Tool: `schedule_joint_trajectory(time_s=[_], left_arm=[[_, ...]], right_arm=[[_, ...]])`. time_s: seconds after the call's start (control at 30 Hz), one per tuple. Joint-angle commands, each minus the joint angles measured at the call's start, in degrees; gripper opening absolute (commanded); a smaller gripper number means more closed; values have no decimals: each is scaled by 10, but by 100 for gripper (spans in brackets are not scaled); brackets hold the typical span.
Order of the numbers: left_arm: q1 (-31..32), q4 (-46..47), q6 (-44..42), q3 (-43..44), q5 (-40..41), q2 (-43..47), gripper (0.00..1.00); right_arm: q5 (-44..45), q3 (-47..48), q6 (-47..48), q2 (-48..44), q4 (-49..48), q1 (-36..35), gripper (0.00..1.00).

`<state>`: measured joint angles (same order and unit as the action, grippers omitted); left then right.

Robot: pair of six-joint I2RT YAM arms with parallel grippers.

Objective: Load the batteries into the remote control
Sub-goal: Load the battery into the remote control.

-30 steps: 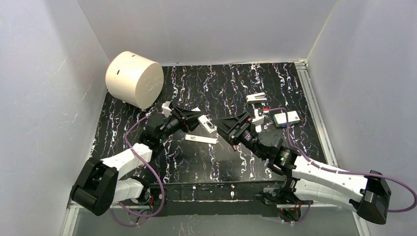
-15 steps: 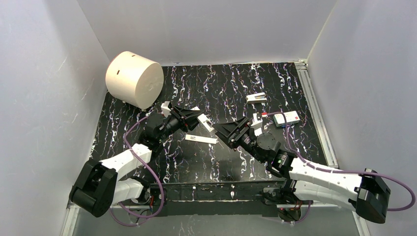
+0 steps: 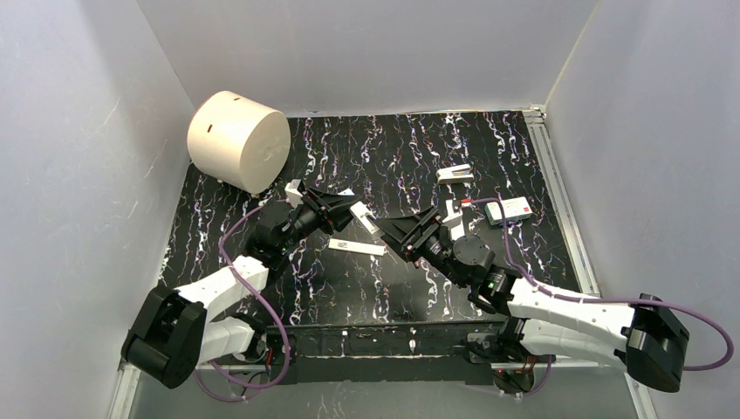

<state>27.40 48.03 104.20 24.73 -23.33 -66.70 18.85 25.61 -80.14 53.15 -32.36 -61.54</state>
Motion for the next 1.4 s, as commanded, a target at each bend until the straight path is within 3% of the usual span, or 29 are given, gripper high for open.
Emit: schedule_joint_trajectory(time_s=[0.0,0.3,0.57,0.8,1.0,1.07,1.2,1.37], left_arm=[[2,20,1,8,-4,21,0],[2,21,-5,9,-10,25,0],[2,31,-40,22,-23,28,0],[2,39,-81,35,-43,37,0],[2,39,-127,48,-50,52,0],[2,27,-158,56,-56,59,0],[2,-31,-247,69,-65,84,0],[1,-97,-352,80,-86,103,0]], right_arm=[[0,20,-8,6,-32,-1,77],[0,25,-23,21,-22,-1,71],[5,18,-47,22,2,2,58],[5,16,-100,23,63,8,49],[6,42,-86,23,148,10,40],[6,43,-71,16,152,10,44],[7,44,-8,-10,142,10,64],[-28,55,123,-50,119,11,82]])
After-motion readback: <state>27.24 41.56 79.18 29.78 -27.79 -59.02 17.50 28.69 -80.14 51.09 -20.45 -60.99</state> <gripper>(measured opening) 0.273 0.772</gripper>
